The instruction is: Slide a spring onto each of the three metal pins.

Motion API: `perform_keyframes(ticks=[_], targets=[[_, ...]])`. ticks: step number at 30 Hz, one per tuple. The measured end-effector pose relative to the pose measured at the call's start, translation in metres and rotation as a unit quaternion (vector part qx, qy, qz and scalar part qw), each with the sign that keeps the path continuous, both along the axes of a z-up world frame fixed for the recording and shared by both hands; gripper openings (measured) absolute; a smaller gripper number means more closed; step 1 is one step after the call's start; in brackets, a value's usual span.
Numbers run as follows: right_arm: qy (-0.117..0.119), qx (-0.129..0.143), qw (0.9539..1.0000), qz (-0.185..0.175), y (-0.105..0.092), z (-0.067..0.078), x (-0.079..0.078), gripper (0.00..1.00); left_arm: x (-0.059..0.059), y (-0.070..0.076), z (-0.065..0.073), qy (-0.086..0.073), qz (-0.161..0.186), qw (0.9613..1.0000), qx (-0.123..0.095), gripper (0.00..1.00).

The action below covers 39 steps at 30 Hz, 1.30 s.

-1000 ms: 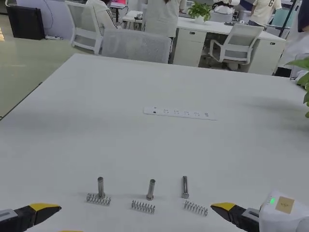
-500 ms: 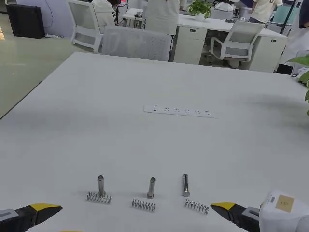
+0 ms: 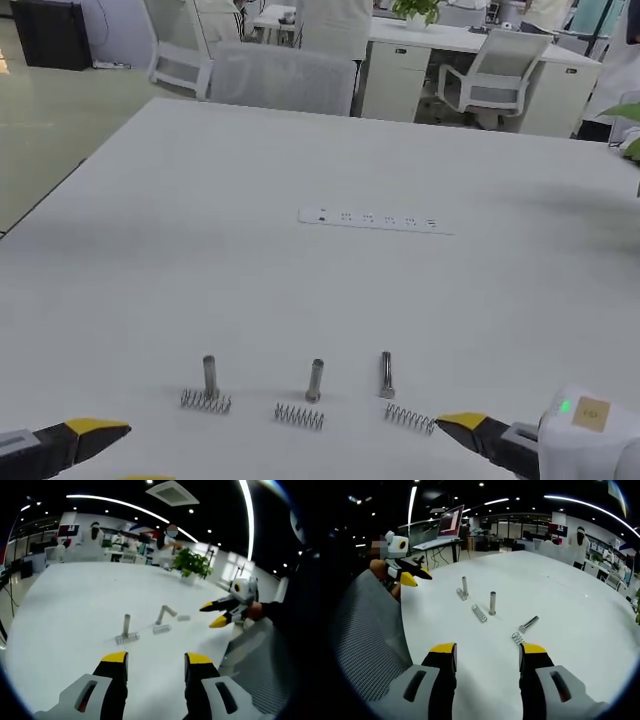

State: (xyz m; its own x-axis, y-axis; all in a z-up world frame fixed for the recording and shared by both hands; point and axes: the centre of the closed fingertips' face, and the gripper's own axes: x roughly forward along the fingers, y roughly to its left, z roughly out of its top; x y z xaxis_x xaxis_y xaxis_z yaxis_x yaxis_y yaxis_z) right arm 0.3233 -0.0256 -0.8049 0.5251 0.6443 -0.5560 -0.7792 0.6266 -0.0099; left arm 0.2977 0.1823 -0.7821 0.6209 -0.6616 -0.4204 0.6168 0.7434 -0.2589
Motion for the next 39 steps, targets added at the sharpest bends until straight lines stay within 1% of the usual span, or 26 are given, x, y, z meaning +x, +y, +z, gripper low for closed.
perform_keyframes(ticks=[18, 25, 29, 31, 34, 36, 37, 39], targets=[[0.019, -0.004, 0.9997, 0.013, 0.005, -0.009, -0.003, 0.48, -0.002, -0.004, -0.007, 0.018, -0.011, 0.9998, 0.004, 0.39], [0.021, -0.007, 0.9997, 0.011, 0.004, -0.01, -0.001, 0.48, -0.002, -0.006, -0.007, 0.016, -0.015, 0.9997, 0.007, 0.39], [0.013, -0.009, 0.9999, 0.004, 0.002, -0.004, 0.005, 0.48, -0.001, -0.004, -0.007, 0.014, -0.012, 0.9998, 0.003, 0.39], [0.008, -0.015, 0.9999, 0.0, 0.0, -0.001, 0.012, 0.48, -0.001, -0.004, -0.007, 0.015, -0.012, 0.9998, 0.002, 0.39], [0.002, -0.021, 0.9998, -0.006, -0.002, 0.003, 0.025, 0.48, -0.001, -0.004, -0.008, 0.017, -0.016, 0.9997, 0.003, 0.39], [0.0, -0.025, 0.9996, -0.015, -0.005, 0.005, 0.036, 0.47, -0.002, -0.005, -0.009, 0.017, -0.018, 0.9997, 0.004, 0.39], [-0.004, -0.031, 0.9993, -0.021, -0.007, 0.008, 0.044, 0.47, -0.002, -0.004, -0.009, 0.017, -0.018, 0.9997, 0.004, 0.39], [-0.007, -0.033, 0.9991, -0.024, -0.008, 0.011, 0.053, 0.46, -0.001, -0.004, -0.008, 0.016, -0.017, 0.9997, 0.002, 0.39]])
